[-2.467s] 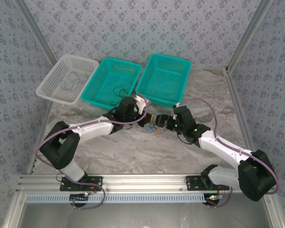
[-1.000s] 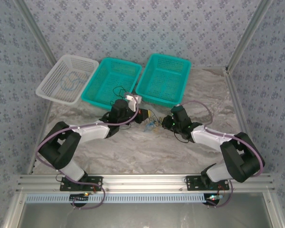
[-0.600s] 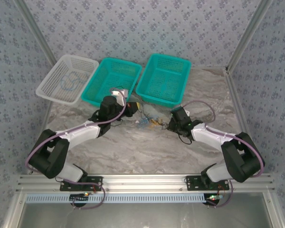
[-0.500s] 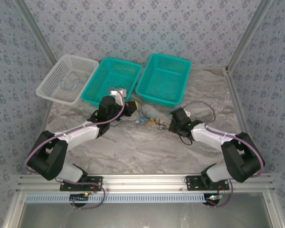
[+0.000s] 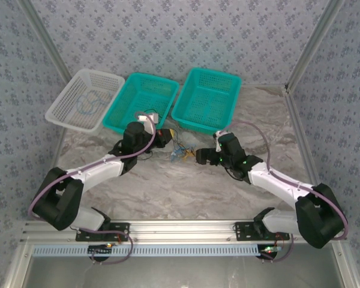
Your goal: Untangle the cables
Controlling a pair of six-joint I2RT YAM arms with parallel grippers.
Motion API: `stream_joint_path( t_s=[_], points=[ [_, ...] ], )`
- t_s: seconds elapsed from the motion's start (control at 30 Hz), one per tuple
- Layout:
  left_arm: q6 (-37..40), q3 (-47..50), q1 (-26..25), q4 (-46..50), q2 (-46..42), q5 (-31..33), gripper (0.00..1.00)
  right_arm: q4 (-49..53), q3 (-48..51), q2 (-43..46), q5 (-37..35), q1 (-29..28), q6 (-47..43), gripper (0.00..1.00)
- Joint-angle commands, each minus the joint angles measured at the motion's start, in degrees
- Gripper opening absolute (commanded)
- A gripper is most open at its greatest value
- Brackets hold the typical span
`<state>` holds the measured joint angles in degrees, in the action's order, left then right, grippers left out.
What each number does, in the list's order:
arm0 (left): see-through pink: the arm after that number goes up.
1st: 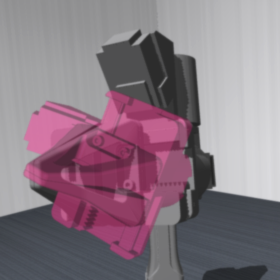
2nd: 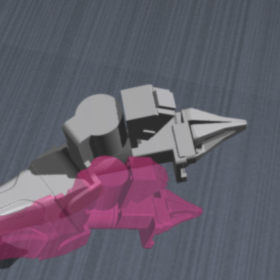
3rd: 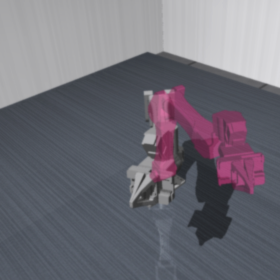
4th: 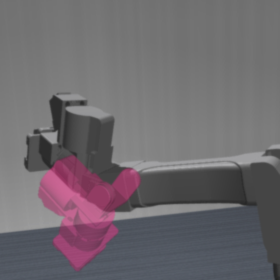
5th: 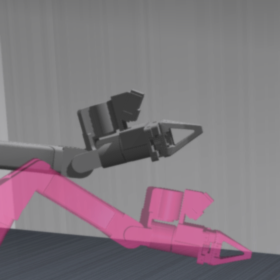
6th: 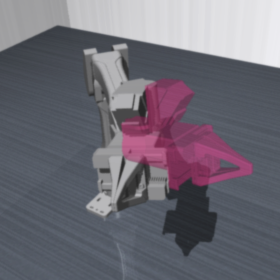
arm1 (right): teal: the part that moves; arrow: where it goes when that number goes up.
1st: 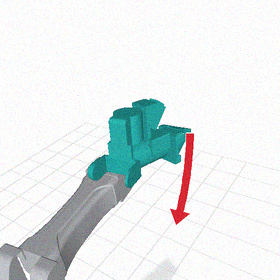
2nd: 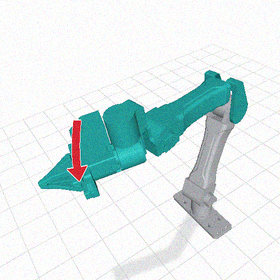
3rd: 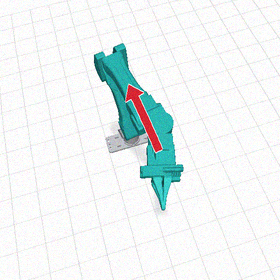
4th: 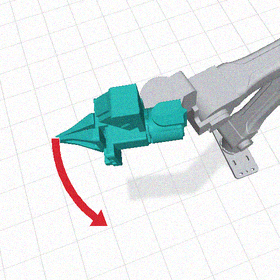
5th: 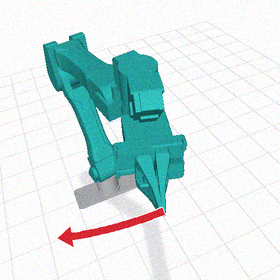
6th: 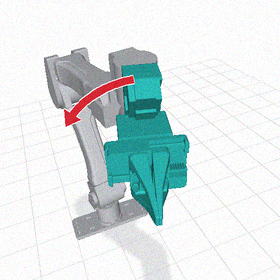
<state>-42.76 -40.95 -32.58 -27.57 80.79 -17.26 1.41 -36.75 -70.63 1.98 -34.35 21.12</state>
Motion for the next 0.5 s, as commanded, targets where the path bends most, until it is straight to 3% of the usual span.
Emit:
stream_joint_path(
  t_s=[0.0,0.2,0.47],
  points=[
    [-2.90,-1.52,0.28,-0.73,0.43,-2.42,0.00,-4.66,-1.16,-2.19,4.95,-1.90,-15.12,1.00],
    [-4.71,-1.66,0.18,-1.26,0.44,-2.71,0.00,-16.61,-2.08,-8.69,6.33,-4.36,-20.53,1.00],
    [-9.87,-1.79,-0.05,-3.30,1.08,-2.81,0.00,-34.93,-3.28,-20.42,-2.94,-6.61,-20.15,1.00]
  ],
)
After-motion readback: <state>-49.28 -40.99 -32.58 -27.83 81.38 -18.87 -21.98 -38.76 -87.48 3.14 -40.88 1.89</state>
